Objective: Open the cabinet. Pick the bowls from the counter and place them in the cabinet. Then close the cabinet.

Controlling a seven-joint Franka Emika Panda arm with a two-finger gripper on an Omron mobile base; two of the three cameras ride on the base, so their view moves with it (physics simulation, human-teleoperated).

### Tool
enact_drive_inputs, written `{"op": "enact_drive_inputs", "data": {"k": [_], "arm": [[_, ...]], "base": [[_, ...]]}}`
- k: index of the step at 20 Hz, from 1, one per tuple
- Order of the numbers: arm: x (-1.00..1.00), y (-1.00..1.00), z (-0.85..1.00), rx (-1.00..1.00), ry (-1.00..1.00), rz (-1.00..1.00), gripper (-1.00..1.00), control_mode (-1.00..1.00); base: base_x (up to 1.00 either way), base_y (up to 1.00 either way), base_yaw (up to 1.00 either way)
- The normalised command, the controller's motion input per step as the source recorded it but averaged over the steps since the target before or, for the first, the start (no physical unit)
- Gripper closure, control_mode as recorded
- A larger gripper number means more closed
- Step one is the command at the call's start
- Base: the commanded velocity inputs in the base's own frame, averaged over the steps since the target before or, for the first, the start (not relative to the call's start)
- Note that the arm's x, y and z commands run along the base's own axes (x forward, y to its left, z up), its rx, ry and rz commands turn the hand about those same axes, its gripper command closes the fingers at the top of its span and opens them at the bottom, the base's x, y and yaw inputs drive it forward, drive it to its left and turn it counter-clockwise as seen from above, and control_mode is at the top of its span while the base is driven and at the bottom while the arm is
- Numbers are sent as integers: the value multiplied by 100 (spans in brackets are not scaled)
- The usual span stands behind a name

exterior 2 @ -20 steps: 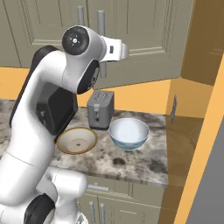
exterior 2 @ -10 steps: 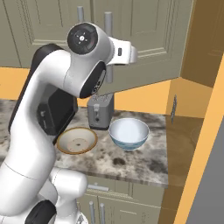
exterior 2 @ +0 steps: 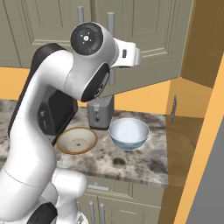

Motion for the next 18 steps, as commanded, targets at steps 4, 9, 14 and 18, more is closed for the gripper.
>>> {"op": "enact_drive_inputs", "data": {"k": [4,9,14,18], "arm": [[-59,-19,0,0,0,0,-100,-100],[-42,2,11,0,1,-3,-100,-100],[-26,35,16,-5,7,-9,-100,-100],[-6,54,2,-9,6,-13,-100,-100]], "base": [[0,0,0],[0,0,0],[0,0,0],[0,0,0]]}}
